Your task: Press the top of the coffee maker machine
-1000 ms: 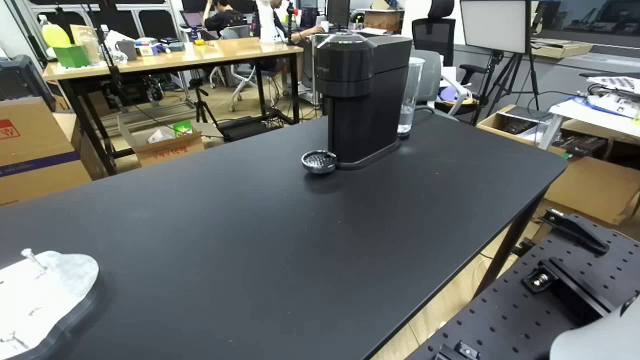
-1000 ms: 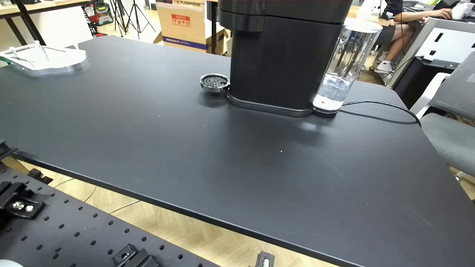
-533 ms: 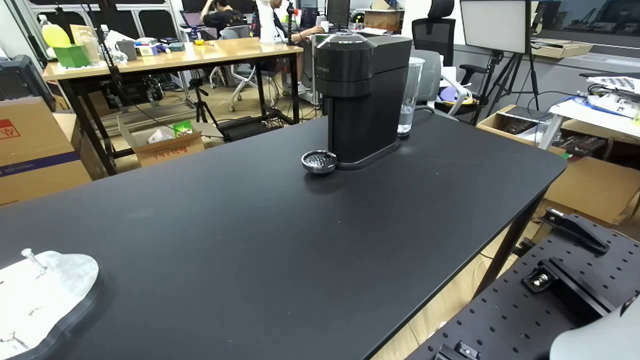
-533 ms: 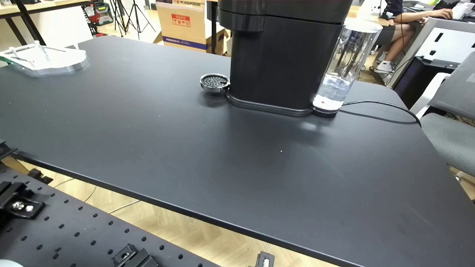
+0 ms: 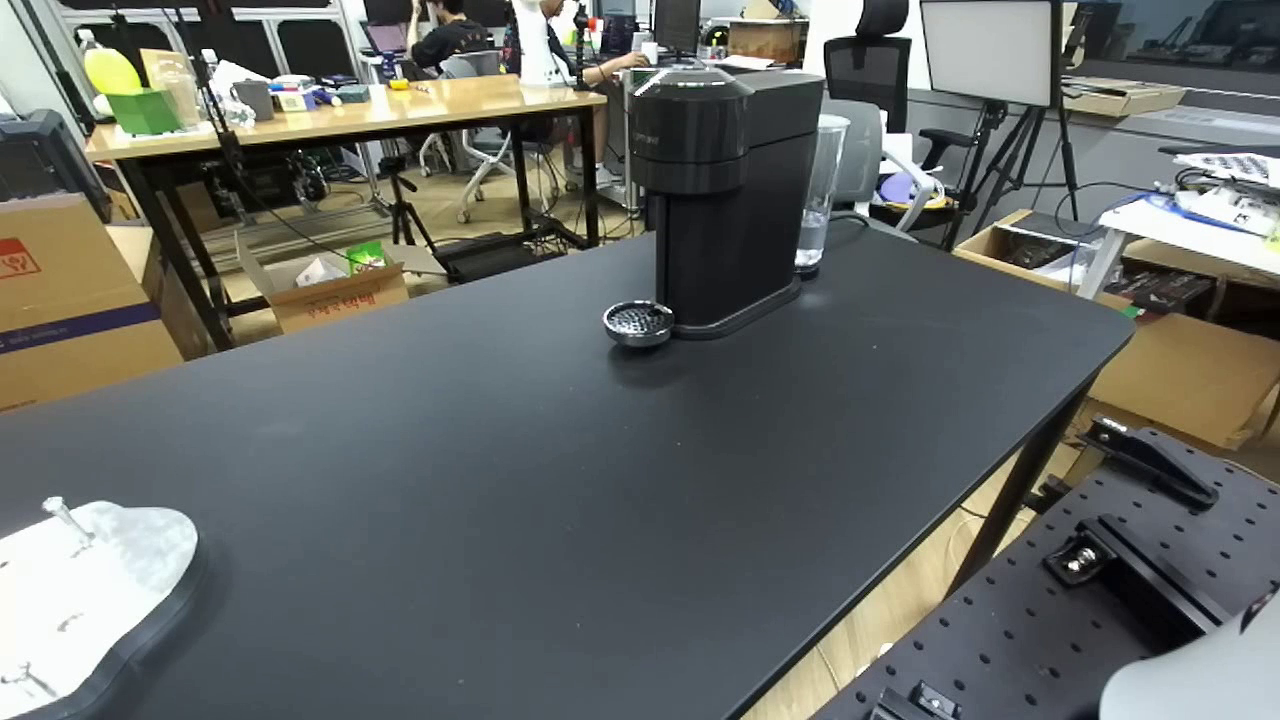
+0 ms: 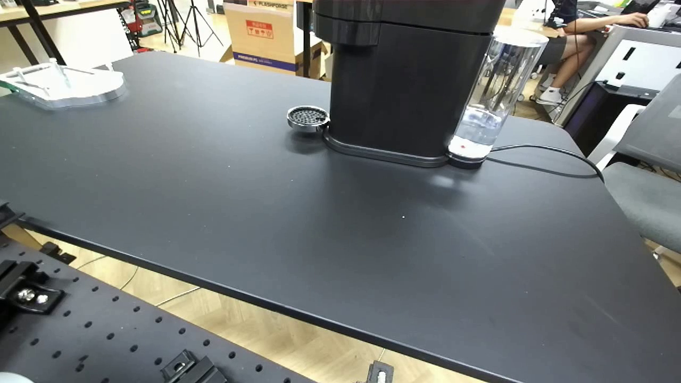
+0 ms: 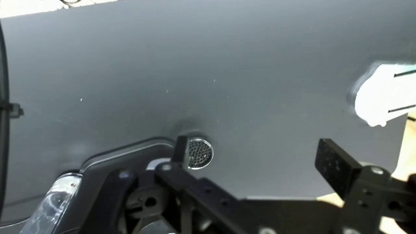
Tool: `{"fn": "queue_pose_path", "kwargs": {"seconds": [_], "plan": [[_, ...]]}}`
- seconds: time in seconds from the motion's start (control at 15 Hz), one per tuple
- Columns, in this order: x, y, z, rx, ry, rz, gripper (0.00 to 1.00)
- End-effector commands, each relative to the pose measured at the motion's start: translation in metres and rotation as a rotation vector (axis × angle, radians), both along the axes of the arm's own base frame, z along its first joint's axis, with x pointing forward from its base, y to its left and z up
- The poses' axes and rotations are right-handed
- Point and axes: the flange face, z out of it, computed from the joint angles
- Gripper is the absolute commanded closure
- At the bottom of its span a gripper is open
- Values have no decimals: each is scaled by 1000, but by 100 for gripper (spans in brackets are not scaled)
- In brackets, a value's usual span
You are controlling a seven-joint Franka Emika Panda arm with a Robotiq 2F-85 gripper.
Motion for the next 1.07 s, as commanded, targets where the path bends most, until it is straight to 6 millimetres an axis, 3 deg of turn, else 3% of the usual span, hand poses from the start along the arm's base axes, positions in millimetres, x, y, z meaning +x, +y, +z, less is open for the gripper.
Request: {"fn": "queue_pose_path", "kwargs": {"seconds": [0.0,0.27,0.73,0.8,1.0], "plan": [[38,-23,-7,-60,-68,-35,0],[79,-32,-23,-99,-20,10,0],[160,-53,-28,-163,44,37,0],[135,-42,-36,-149,18,45,0],[145,-44,-44,-150,32,46,0]]}}
